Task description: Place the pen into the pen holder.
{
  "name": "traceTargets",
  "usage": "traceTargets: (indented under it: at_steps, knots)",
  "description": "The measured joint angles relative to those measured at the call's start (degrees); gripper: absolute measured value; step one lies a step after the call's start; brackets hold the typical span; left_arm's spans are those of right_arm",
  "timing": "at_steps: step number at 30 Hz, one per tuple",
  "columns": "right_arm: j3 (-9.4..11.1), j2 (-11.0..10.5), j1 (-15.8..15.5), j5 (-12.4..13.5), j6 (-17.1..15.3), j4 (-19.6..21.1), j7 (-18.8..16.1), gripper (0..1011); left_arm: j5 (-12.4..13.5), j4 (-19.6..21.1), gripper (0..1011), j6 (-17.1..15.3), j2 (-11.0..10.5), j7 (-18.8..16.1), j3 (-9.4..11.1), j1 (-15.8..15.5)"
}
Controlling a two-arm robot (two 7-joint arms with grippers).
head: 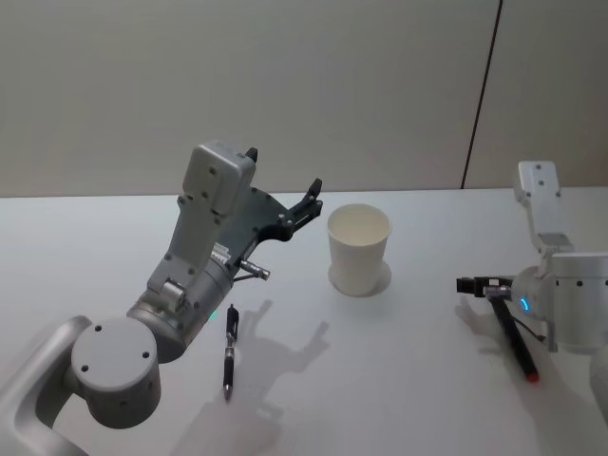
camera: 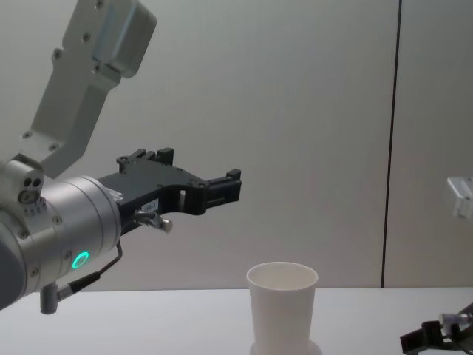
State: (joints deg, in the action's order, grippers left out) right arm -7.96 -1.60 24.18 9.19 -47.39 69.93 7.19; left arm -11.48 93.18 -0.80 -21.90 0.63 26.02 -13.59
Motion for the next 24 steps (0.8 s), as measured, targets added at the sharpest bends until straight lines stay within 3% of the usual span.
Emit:
traceTargets:
  at_steps: [24]
  knots:
    - [0.6, 0.5, 0.9, -1.6, 1.3, -3.0, -0.6, 981, 0.0, 0.0, 1003, 0.0, 0.0, 0.0, 0.0, 0.0]
